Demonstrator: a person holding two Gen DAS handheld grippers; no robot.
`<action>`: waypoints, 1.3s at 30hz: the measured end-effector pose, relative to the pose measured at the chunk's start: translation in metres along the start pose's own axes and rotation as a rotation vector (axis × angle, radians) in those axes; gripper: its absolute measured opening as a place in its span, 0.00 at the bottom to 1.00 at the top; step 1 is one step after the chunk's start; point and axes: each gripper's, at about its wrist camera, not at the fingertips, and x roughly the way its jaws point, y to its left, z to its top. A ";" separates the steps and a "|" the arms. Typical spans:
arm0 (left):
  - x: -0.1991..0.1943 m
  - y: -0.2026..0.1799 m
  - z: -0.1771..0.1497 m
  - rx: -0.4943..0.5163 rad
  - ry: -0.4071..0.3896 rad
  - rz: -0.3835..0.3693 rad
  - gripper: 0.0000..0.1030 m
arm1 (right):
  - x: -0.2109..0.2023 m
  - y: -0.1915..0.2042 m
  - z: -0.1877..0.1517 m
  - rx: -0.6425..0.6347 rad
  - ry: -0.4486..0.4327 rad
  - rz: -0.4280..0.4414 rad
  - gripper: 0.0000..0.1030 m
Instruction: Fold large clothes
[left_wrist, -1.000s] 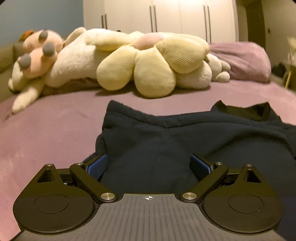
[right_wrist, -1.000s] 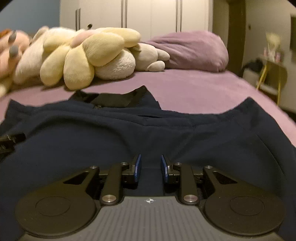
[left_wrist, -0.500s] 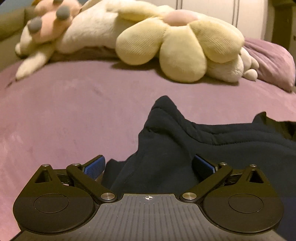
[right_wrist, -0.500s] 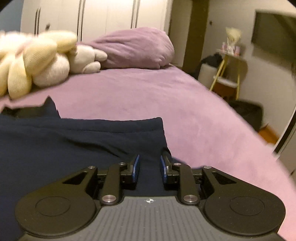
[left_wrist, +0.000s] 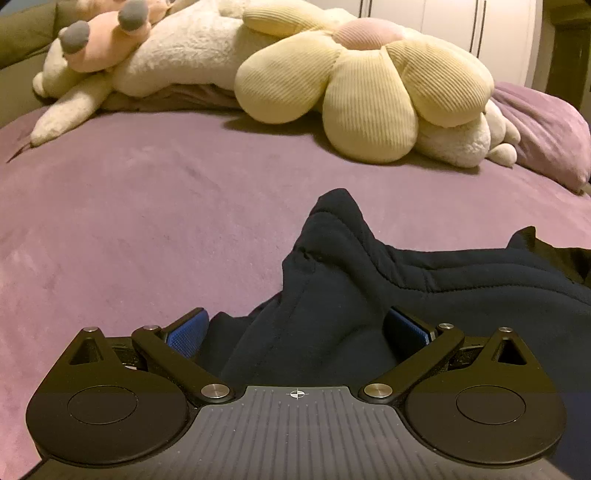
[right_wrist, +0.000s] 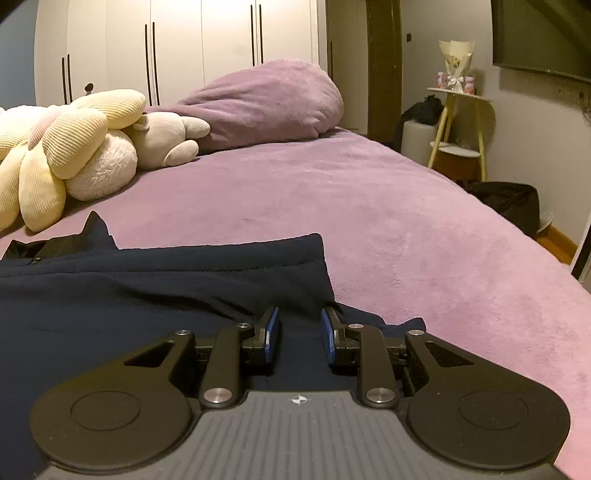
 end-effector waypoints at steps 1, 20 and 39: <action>-0.001 0.000 0.001 0.002 0.003 0.005 1.00 | 0.000 0.000 0.000 0.001 0.000 0.001 0.23; -0.133 0.121 -0.075 -0.129 0.202 -0.371 1.00 | -0.153 0.043 -0.033 0.011 -0.045 0.234 0.24; -0.058 0.135 -0.065 -0.417 0.382 -0.626 0.62 | -0.172 0.125 -0.051 0.015 0.115 0.420 0.39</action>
